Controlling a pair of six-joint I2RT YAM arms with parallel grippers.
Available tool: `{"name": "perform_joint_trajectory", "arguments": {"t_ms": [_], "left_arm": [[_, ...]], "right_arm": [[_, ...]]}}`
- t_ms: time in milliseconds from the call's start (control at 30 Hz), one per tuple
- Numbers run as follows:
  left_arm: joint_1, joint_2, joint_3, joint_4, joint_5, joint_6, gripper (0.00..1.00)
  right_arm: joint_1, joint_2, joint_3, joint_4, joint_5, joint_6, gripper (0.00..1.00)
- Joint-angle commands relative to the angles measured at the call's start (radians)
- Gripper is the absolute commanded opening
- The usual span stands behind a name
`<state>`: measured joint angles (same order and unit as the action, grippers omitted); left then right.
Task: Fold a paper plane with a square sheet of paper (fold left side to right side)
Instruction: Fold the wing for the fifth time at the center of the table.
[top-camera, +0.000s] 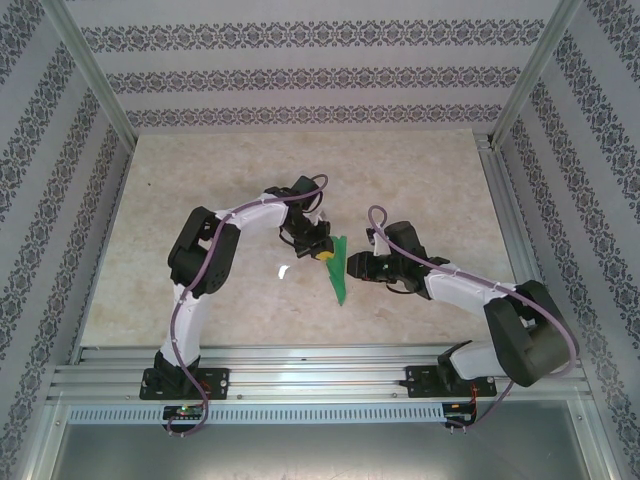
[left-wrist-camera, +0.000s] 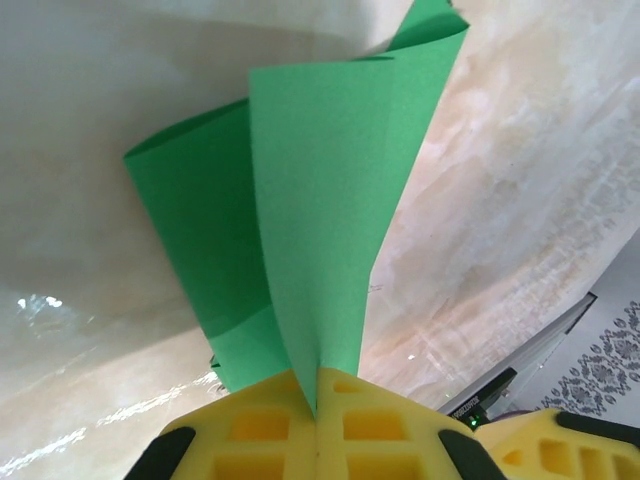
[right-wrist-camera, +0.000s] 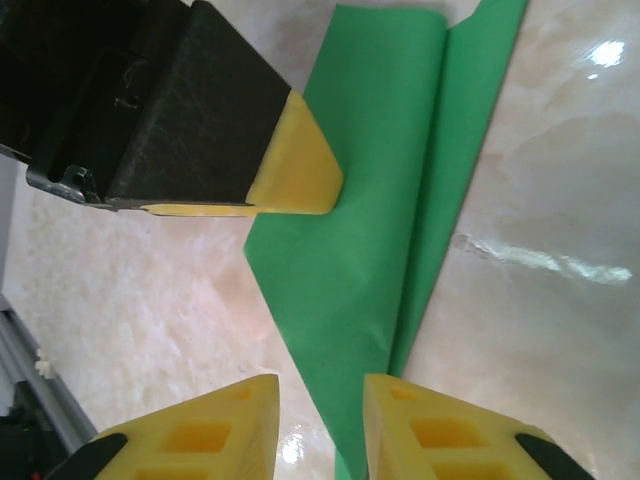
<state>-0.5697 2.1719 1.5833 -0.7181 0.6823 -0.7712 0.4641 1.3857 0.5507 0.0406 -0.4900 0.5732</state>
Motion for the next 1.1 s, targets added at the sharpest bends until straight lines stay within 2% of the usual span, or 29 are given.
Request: {"name": "perform_joint_trajectory", "arguments": {"t_ms": [0,267,733,900,1067], "left_arm": [[0.009,-0.017,0.011,0.069,0.057,0.054,0.0],[0.01,0.037,0.097,-0.003,0.047,0.136,0.0],[0.02,0.142,0.195,-0.096,0.073,0.283,0.0],[0.032,0.159,0.214,-0.102,0.081,0.3,0.0],[0.038,0.163,0.218,-0.096,0.087,0.302,0.0]], "right_arm": [[-0.002,0.036,-0.019,0.159,-0.069,0.096,0.26],[-0.002,0.077,-0.014,0.15,-0.067,0.097,0.19],[-0.026,0.079,-0.03,0.151,-0.051,0.116,0.17],[-0.033,0.083,-0.038,0.131,-0.055,0.126,0.16],[-0.029,0.12,-0.055,0.201,-0.097,0.164,0.13]]}}
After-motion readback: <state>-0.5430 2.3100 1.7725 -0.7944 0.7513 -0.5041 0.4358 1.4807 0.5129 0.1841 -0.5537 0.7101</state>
